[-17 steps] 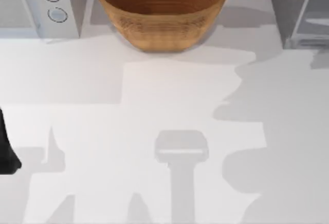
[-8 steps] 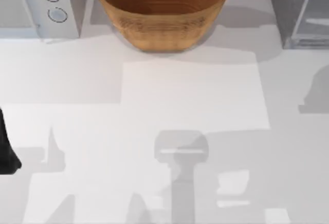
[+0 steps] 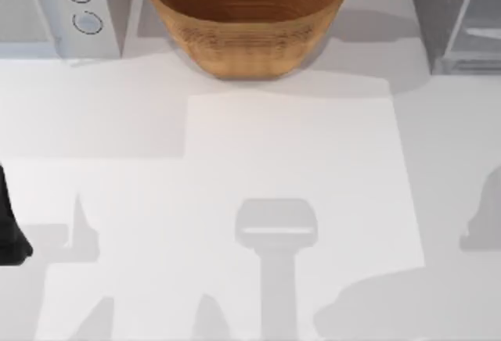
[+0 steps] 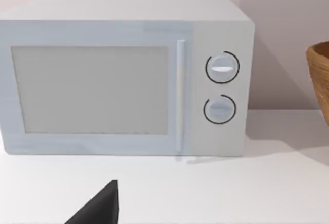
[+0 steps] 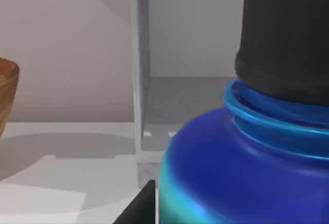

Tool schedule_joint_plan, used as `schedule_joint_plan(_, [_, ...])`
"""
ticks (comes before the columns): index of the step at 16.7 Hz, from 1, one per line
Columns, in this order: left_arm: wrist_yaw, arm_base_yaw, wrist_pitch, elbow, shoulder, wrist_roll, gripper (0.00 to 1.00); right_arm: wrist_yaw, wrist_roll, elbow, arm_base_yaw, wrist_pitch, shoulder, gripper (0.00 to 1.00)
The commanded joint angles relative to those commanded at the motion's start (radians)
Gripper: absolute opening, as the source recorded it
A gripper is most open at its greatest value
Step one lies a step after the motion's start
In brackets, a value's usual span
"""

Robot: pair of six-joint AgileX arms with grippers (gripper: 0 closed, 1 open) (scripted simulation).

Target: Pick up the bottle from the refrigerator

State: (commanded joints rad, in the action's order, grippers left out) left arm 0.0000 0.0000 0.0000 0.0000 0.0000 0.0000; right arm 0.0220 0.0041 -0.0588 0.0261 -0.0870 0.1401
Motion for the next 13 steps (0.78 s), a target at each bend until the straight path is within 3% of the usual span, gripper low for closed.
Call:
schedule_joint_plan(4, [0.0, 0.0, 0.0, 0.0, 0.0, 0.0, 1.0, -0.021, -0.004, 0.056, -0.025, 0.083, -0.133, 0.0])
schedule_joint_plan(13, [0.0, 0.0, 0.0, 0.0, 0.0, 0.0, 1.0, -0.054, -0.008, 0.011, -0.053, 0.024, -0.092, 0.0])
